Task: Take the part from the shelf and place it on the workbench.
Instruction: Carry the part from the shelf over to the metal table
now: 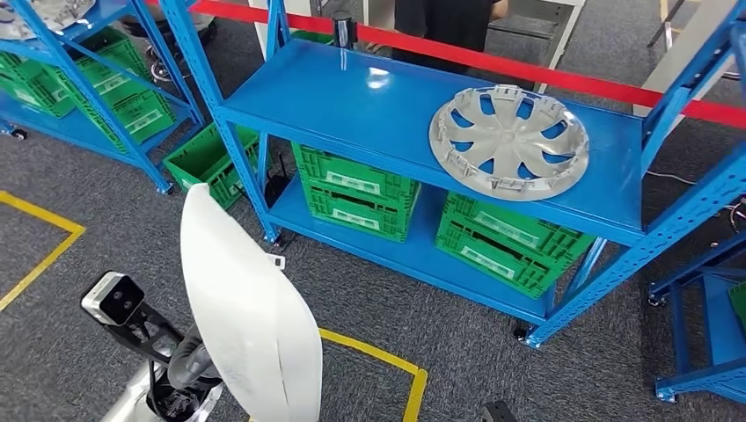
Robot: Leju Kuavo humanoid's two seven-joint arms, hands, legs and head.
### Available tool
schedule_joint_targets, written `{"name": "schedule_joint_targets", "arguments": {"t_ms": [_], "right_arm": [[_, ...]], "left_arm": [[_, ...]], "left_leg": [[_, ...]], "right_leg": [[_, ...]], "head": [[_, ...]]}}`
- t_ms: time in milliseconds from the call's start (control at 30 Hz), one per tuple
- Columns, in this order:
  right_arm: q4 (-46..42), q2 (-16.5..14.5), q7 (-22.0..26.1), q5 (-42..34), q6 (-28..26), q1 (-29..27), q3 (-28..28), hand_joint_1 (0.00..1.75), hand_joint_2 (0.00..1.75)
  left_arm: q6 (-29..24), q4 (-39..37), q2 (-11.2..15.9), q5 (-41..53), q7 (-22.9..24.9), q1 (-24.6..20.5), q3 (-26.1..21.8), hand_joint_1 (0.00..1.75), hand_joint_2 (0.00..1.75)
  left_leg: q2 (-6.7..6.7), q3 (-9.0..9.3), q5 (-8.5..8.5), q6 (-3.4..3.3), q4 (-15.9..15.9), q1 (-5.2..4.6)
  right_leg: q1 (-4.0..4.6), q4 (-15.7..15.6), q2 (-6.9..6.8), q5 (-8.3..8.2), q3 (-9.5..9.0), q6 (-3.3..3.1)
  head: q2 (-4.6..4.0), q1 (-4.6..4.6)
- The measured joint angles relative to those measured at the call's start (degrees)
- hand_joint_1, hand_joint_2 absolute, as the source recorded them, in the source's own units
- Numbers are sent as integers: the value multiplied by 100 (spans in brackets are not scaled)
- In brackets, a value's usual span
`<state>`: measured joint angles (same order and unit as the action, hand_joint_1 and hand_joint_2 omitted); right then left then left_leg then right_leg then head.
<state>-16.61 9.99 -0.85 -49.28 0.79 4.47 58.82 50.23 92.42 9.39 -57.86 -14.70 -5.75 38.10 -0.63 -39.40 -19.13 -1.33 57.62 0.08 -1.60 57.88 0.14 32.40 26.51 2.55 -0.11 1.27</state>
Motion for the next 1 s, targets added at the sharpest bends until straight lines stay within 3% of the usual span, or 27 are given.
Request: {"name": "schedule_joint_targets", "arguments": {"t_ms": [67,100,167,233,267,300,333,400,467,533,600,633,667,733,767,800,833,867,900,933,1000], "right_arm": [[-13,-11,-30,28,3,2,1,0,0],[-16,-18,-45,44,12,7,2,0,0],[-20,-27,-76,93,48,42,2,0,0],[-22,-28,-112,146,106,89,2,0,0],[-22,-30,-133,169,141,107,2,0,0],[-22,-32,-157,191,172,122,2,0,0],[-22,-34,-181,207,196,137,2,0,0],[-25,-49,-206,219,218,167,2,0,0],[-36,-76,-215,220,228,190,1,0,0],[-46,-83,-220,220,235,205,0,0,0],[-48,-76,-220,221,237,211,-1,0,0],[-49,-80,-220,221,232,211,-3,0,0],[-49,-72,-219,222,221,210,-5,0,0],[-48,-50,-219,225,195,209,-13,0,0],[-47,-37,-219,226,181,208,-16,0,0],[-46,-25,-220,228,172,205,-19,0,0],[-46,-19,-225,233,162,202,-22,0,0],[-46,-16,-231,237,152,198,-27,0,0],[-47,-20,-236,242,143,197,-34,0,0],[-48,-26,-239,251,131,198,-46,0,0],[-51,-45,-232,277,108,203,-75,0,0]], "left_arm": [[-18,2,4,28,-44,0,-14,175,175],[-36,9,9,42,-53,2,-16,175,175],[-71,43,19,74,-57,2,-25,175,175],[-114,77,24,91,-58,0,-37,175,175],[-135,84,28,92,-59,0,-41,175,175],[-155,84,32,92,-60,0,-42,175,175],[-166,84,36,92,-62,-1,-42,175,175],[-170,90,43,92,-67,-9,-43,175,175],[-171,117,46,90,-71,-19,-45,175,175],[-170,140,46,86,-74,-28,-45,175,175],[-167,145,42,82,-77,-39,-42,175,175],[-165,147,38,79,-80,-52,-41,175,175],[-164,148,32,75,-84,-64,-39,175,175],[-166,144,26,69,-90,-83,-36,175,175],[-167,138,22,67,-90,-83,-33,175,175],[-166,130,21,67,-87,-82,-32,175,175],[-161,121,20,67,-82,-82,-31,175,175],[-152,115,19,67,-76,-82,-31,175,175],[-141,111,19,67,-71,-84,-31,175,175],[-126,110,18,67,-68,-89,-31,175,175],[-96,109,17,66,-70,-97,-30,175,175]], "left_leg": [[2,-30,76,47,14,29],[6,-61,-17,76,66,44],[18,-184,-542,144,482,61],[27,-316,-1127,189,1235,63],[31,-327,-1233,188,1550,63],[35,-263,-1208,170,1712,60],[40,-103,-1096,131,1674,52],[58,497,-943,-28,1011,2],[58,1073,-1075,-163,196,-63],[53,1230,-1132,-220,-135,-122],[52,1182,-951,-279,-297,-125],[47,1143,-850,-314,-396,-115],[43,1093,-740,-324,-466,-99],[41,935,-578,-318,-485,-102],[38,852,-506,-291,-479,-101],[35,769,-437,-267,-469,-98],[33,680,-371,-235,-450,-91],[31,586,-317,-200,-413,-79],[29,489,-279,-167,-351,-71],[25,390,-259,-134,-263,-69],[17,247,-236,-81,-96,-77]], "right_leg": [[12,5,-12,-32,82,-112],[11,19,-24,-92,134,-167],[1,21,-43,-247,280,-251],[23,28,-46,-409,453,-279],[38,32,-46,-487,544,-282],[57,35,-46,-562,642,-282],[80,37,-45,-635,734,-282],[114,35,-38,-772,883,-278],[124,17,-34,-896,957,-238],[92,-42,-39,-1018,973,-159],[75,-83,-40,-1071,1011,-119],[81,-17,-35,-966,1061,-139],[82,163,-30,-758,1140,-177],[62,811,-23,-254,1316,-227],[50,1170,-22,-134,1381,-196],[36,1431,-21,-153,1394,-124],[18,1521,-22,-276,1324,-28],[-3,1383,-23,-424,1145,60],[-27,1048,-25,-496,878,117],[-30,623,-20,-461,569,125],[-16,28,-12,-234,189,34]], "head": [[0,7],[0,9],[0,16],[0,21],[0,22],[0,22],[0,23],[0,22],[0,17],[0,26],[0,32],[0,28],[0,22],[0,15],[0,14],[0,14],[0,14],[0,15],[0,14],[1,12],[1,14]]}}
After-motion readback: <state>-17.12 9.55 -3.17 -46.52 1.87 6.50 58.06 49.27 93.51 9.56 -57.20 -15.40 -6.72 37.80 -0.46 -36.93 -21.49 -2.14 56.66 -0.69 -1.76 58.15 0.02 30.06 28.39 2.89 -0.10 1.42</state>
